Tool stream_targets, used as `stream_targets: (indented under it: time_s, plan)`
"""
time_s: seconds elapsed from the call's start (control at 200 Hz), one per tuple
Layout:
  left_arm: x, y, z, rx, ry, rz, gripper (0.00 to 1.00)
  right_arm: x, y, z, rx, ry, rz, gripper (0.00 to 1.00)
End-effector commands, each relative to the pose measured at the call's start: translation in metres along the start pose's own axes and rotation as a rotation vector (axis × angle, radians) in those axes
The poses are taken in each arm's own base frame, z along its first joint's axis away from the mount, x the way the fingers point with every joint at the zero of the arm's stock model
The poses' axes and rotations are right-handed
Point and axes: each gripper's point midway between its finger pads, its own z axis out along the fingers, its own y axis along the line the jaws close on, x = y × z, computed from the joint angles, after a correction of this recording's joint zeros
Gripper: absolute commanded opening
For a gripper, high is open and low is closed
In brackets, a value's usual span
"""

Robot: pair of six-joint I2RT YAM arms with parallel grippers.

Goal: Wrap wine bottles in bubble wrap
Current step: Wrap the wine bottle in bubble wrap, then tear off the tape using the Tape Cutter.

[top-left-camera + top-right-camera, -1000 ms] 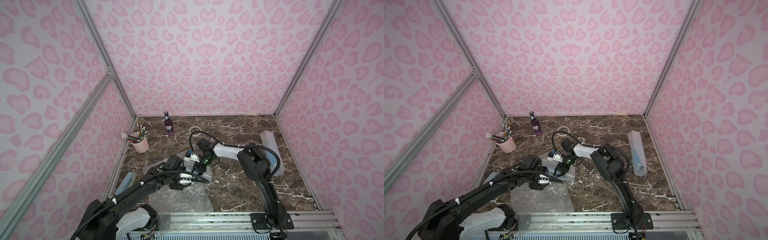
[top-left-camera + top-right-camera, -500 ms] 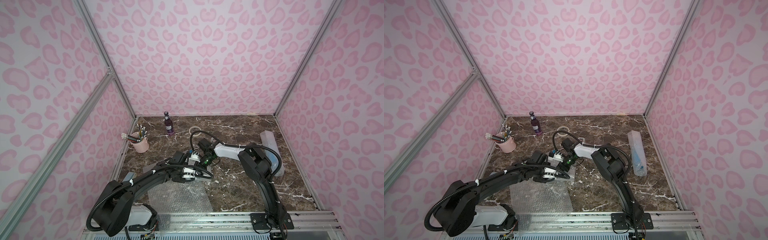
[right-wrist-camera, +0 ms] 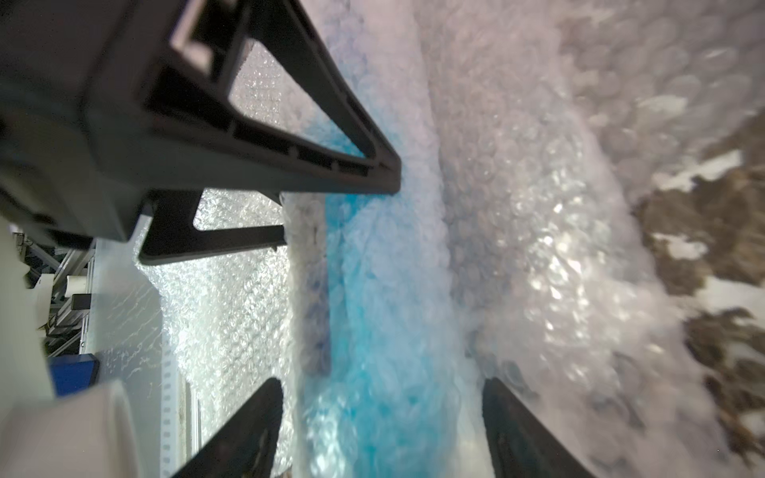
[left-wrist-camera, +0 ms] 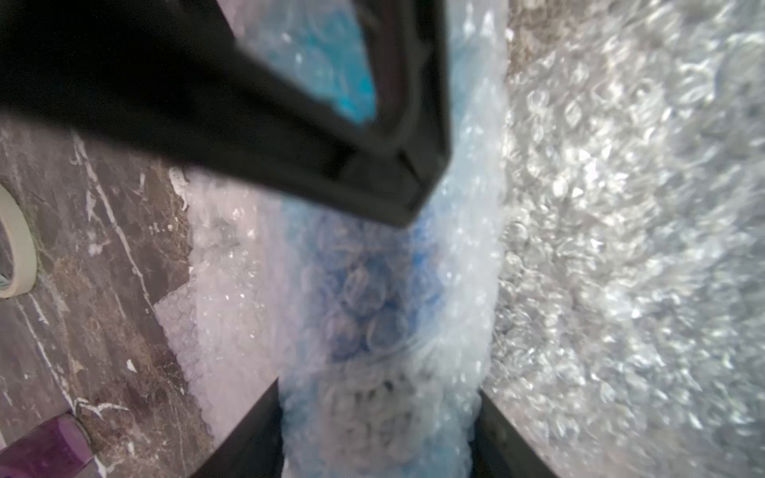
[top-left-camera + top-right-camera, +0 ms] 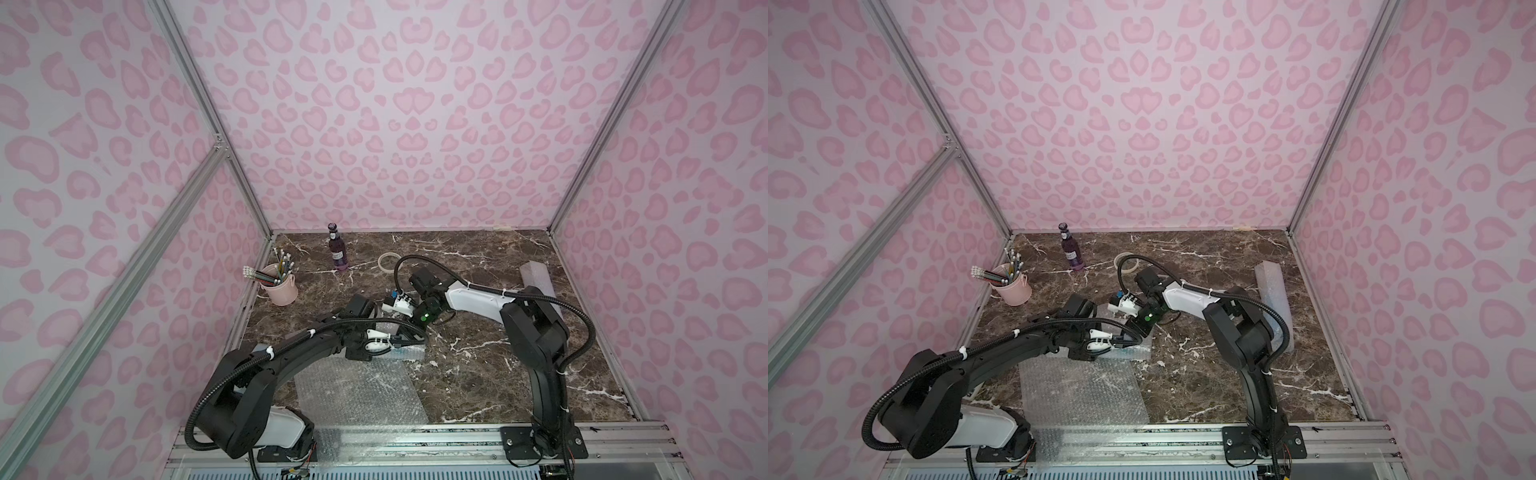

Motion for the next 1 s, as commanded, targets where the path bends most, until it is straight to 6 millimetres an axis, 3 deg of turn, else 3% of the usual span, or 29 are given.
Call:
stream_targets:
  time_s: [0.0,0.21,0.34,0.58,0.715,0.84,0.995]
  plan:
    - [-0.006,-0.008,-0.008,0.053,-0.032,-0.043,0.65,0.004,-0.005,-0.015,0.025,-0.022,0.022,0.77]
    - [-0.018,0.001,-0.028,0.044,-0.077,-0.128,0.70,0.010,-0.018,-0.062,0.143,-0.119,0.057,0.77]
    - [-0.029,0.011,-0.052,0.003,-0.127,-0.224,0.75,0.005,-0.040,-0.104,0.309,-0.231,0.104,0.77]
    - [-0.057,0.062,-0.092,-0.080,-0.222,-0.515,0.77,-0.008,-0.064,-0.161,0.525,-0.443,0.227,0.75]
    - [-0.067,0.106,-0.085,-0.088,-0.203,-0.809,0.73,-0.003,-0.074,-0.185,0.588,-0.541,0.305,0.72]
    - [-0.082,0.127,-0.064,0.010,-0.189,-0.996,0.70,0.002,-0.081,-0.186,0.606,-0.547,0.349,0.69]
    - [-0.116,0.152,-0.043,0.127,-0.308,-1.138,0.65,0.010,-0.096,-0.182,0.627,-0.568,0.415,0.65]
